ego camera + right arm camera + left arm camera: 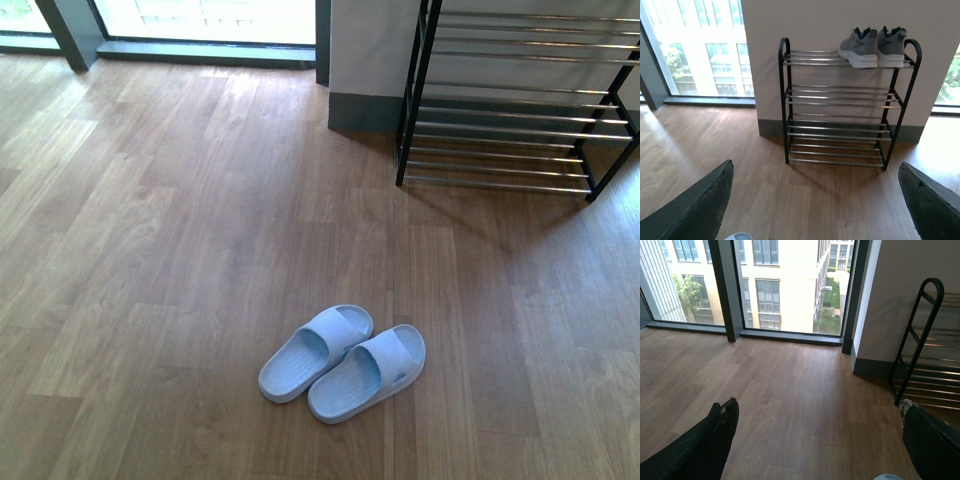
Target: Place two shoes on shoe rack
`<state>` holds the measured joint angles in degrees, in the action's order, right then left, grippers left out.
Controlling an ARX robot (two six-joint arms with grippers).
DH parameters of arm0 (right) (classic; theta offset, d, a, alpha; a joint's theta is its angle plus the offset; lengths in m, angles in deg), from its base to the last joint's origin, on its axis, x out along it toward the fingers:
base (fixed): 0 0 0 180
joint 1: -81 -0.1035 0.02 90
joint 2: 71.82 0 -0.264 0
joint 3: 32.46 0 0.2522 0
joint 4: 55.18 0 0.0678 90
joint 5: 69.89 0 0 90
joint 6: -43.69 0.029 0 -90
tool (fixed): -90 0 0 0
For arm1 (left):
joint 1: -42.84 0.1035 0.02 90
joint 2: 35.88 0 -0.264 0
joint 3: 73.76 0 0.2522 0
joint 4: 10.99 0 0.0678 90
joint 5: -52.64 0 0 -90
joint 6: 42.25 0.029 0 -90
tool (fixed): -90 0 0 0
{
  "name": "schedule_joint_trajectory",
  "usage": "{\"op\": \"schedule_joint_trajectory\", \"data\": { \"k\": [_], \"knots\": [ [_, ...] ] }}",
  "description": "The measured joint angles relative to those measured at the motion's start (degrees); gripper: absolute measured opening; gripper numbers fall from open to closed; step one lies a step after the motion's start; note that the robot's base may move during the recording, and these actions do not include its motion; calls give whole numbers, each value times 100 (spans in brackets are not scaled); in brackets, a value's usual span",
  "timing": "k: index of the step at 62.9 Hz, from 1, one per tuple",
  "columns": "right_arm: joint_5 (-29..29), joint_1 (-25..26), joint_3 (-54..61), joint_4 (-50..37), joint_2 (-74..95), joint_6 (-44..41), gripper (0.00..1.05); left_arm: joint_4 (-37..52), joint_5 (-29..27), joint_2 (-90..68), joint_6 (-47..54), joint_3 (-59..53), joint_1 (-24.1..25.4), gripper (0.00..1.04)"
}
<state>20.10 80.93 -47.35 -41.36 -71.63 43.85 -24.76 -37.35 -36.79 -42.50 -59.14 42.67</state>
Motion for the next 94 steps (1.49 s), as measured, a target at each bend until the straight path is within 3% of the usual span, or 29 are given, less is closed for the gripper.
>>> {"op": "schedule_joint_trajectory", "data": {
  "k": [94],
  "knots": [
    [2, 0, 0, 0, -2, 0, 96, 0, -2, 0, 0, 0, 0, 95]
  ]
}}
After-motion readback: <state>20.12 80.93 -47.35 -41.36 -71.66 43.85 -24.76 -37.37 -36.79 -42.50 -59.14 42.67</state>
